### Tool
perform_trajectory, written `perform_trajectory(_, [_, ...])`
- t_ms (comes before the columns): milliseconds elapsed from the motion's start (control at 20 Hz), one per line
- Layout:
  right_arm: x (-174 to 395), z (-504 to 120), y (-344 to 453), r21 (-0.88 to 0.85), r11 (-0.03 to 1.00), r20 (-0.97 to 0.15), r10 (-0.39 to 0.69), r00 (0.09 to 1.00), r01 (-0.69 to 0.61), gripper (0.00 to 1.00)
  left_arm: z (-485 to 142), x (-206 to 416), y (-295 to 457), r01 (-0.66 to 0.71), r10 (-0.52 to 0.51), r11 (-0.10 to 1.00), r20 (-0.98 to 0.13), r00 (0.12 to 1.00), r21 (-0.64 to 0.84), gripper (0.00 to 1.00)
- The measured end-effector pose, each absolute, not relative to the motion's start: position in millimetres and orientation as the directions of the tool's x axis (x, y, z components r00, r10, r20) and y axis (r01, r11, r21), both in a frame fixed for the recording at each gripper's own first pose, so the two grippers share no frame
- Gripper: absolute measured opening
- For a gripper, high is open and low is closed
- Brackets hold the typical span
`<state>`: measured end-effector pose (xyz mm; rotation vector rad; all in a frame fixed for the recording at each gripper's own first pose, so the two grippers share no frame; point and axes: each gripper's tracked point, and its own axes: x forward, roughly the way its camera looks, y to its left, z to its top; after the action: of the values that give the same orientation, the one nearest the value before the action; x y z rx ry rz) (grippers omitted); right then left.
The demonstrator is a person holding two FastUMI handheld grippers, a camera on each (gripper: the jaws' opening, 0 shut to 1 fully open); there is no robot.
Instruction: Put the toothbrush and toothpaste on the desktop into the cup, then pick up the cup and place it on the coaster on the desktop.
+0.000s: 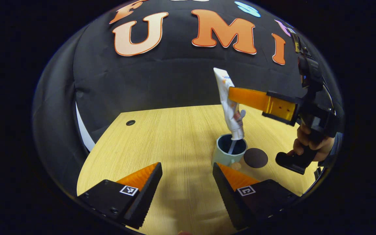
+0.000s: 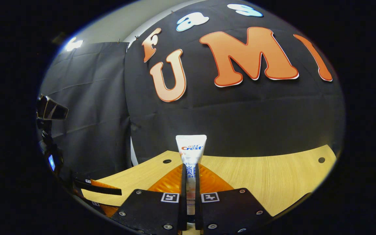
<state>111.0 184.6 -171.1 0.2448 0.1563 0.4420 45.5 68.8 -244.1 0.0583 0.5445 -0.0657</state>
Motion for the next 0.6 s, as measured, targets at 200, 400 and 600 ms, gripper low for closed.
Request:
perform_trajectory(200, [113.4, -200.2, 189.4, 0.262, 0.878, -0.141, 0.446, 0.884, -0.402, 0.1, -245.1, 42.8, 67.2, 0.083, -0.047, 0.996, -0.529, 0.847, 0.043, 0.94])
perform_trajectory(400, [107.0, -221.7, 191.2, 0.249, 0.881, -0.178, 0.449, 0.876, -0.401, 0.1, -246.1, 44.0, 67.3, 0.083, -0.044, 0.995, -0.533, 0.845, 0.049, 0.95])
perform_trajectory(600, [98.1, -233.5, 191.3, 0.214, 0.89, -0.222, 0.446, 0.867, -0.402, 0.12, -244.6, 46.9, 64.9, 0.091, -0.051, 0.995, -0.529, 0.847, 0.051, 0.95])
